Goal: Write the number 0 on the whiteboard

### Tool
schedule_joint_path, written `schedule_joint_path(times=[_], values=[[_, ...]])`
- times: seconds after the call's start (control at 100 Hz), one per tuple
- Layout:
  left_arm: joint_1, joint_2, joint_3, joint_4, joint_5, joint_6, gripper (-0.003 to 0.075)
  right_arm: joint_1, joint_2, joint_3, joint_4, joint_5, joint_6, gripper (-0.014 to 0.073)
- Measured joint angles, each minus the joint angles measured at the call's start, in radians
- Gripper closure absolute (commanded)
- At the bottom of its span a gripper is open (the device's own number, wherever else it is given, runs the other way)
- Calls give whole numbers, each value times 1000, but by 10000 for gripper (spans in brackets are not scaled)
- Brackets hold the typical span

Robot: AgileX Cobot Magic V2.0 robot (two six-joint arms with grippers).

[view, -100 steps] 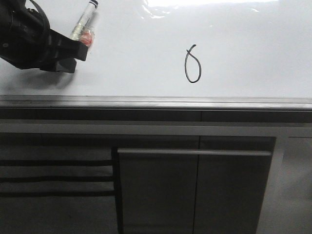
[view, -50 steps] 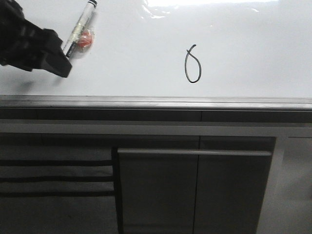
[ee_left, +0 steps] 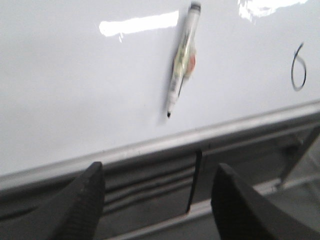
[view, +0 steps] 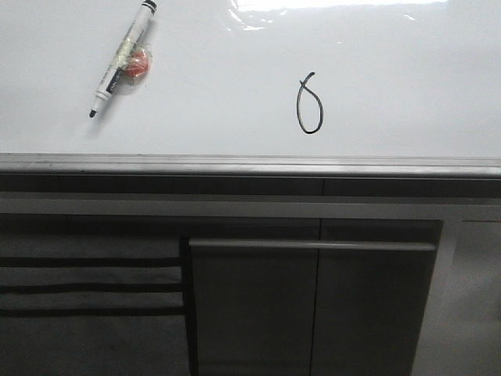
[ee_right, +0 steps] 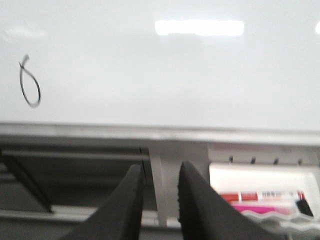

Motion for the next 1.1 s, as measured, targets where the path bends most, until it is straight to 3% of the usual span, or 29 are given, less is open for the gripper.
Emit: schedule_joint_path(times=[0.08, 0.2, 0.34, 0.75, 1.1], values=[[0, -123, 85, 9, -111, -2, 538, 0, -82, 83, 9, -135, -25, 669], [0, -233, 186, 11, -267, -2, 743, 0, -163, 179, 13, -292, -49, 666], [0, -295, 267, 8, -328, -2, 740, 0, -191, 245, 14, -348, -55, 666], [0, -320, 400, 8, -336, -3, 741, 0, -191, 285, 15, -352, -58, 666], [23, -623, 625, 35, -425, -3, 741, 0, -191, 285, 15, -352, -60, 666]])
